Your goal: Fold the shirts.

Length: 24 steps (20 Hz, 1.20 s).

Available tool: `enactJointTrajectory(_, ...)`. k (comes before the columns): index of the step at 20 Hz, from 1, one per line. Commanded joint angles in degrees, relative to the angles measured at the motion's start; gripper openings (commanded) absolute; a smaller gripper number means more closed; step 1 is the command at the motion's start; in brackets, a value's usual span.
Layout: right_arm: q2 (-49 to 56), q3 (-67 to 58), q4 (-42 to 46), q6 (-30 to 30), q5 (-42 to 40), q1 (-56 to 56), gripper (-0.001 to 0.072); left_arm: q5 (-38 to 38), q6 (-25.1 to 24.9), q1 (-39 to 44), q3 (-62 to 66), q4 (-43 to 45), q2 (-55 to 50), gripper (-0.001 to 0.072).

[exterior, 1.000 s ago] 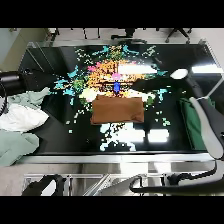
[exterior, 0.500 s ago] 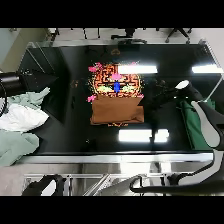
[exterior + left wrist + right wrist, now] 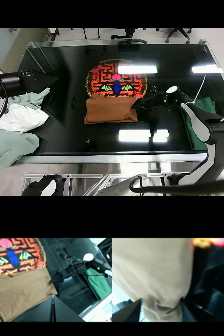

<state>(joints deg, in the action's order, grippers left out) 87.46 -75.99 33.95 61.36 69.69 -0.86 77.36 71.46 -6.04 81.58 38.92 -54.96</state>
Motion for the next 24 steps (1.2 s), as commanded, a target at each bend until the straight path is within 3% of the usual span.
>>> enactJointTrajectory(1,-1.1,-0.1,-0.8,-1.2,3.1,2.1,0.0599,0.3,0.0,-0.1,0.0,0.0,0.0,0.0013)
enactJointTrajectory(9,-2.5,0.0,-0.8,-1.6,3.7,7.5,0.0602,0.2,0.0,0.0,0.0,0.0,0.0,0.0013)
enactJointTrajectory(14,1.2,0.0,-1.0,-1.6,3.4,3.6,0.0602,0.2,0.0,0.0,0.0,0.0,0.0,0.0013)
enactJointTrajectory(21,2.4,0.0,-2.4,-1.6,-5.2,-4.5,0.0590,0.2,0.0,0.0,0.0,0.0,0.0,0.0013)
enactJointTrajectory(22,2.4,0.0,-2.8,-1.6,-5.5,-5.3,0.0515,0.2,0.0,0.0,0.0,0.0,0.0,0.0013)
enactJointTrajectory(23,2.4,0.0,-3.5,-2.1,-5.5,-5.8,0.0379,0.2,0.0,0.0,0.0,0.0,0.0,0.0013)
enactJointTrajectory(24,2.3,-0.1,-5.4,-4.0,-4.7,-6.1,0.0177,0.2,0.0,0.0,0.0,0.0,0.0,0.0013)
